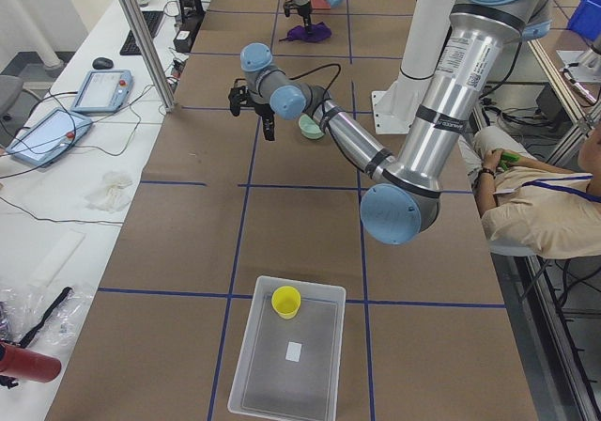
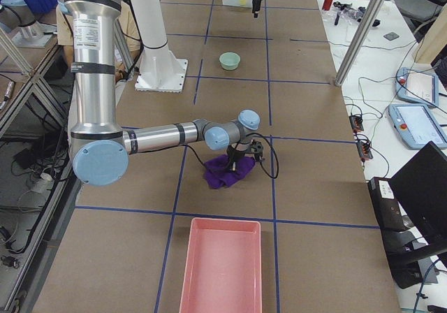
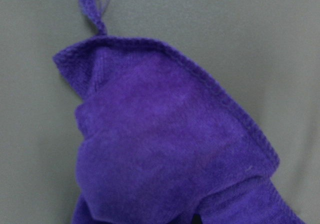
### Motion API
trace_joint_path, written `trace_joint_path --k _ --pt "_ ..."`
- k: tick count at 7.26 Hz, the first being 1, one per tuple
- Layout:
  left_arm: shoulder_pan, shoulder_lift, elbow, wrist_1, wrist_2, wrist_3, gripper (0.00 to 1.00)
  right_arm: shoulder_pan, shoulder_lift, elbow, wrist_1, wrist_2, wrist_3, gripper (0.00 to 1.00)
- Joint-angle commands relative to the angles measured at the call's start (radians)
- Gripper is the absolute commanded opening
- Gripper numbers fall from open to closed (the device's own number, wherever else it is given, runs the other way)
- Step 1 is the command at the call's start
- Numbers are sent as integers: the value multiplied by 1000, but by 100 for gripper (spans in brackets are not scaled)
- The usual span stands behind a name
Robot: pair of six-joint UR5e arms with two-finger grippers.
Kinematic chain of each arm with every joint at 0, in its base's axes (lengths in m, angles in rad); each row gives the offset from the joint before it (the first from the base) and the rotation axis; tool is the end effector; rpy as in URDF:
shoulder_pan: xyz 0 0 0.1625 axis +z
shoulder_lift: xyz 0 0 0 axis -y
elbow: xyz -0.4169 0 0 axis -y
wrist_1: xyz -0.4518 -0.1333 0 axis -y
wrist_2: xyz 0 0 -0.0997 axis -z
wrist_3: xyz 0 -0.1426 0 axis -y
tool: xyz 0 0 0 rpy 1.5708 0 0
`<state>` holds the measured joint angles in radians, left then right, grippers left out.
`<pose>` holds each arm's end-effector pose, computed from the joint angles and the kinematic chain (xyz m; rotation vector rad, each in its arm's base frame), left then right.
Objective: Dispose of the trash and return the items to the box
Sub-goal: 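Grasp the purple cloth with the right gripper while the left reaches the green bowl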
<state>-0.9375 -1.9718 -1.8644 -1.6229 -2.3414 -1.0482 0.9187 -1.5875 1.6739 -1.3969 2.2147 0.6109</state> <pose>0.3588 -0.5461 0.2645 -0.0739 1.0139 -0.0910 -0.3073 -0.4811 0.6249 -0.1752 -0.6653 -0.1234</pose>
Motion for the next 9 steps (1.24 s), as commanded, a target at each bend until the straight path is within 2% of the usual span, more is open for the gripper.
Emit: trace_joint_path --k 1,3,4,6,7,9 --pt "106 -57 5 0 43 -148 83 12 -14 70 -1 6 0 0" --pt "246 -85 5 -2 155 -286 83 102 -49 179 -13 28 -2 0" --pt "325 -87 16 -3 244 -330 83 191 -71 228 -14 63 -5 0" --pt "377 -88 68 -5 289 -332 86 375 -66 259 -16 161 -14 0" --pt "406 -90 82 -5 322 -334 87 422 -65 263 -16 164 -16 0" --pt "422 -93 109 -29 324 -334 87 504 -62 273 -16 189 -57 0"
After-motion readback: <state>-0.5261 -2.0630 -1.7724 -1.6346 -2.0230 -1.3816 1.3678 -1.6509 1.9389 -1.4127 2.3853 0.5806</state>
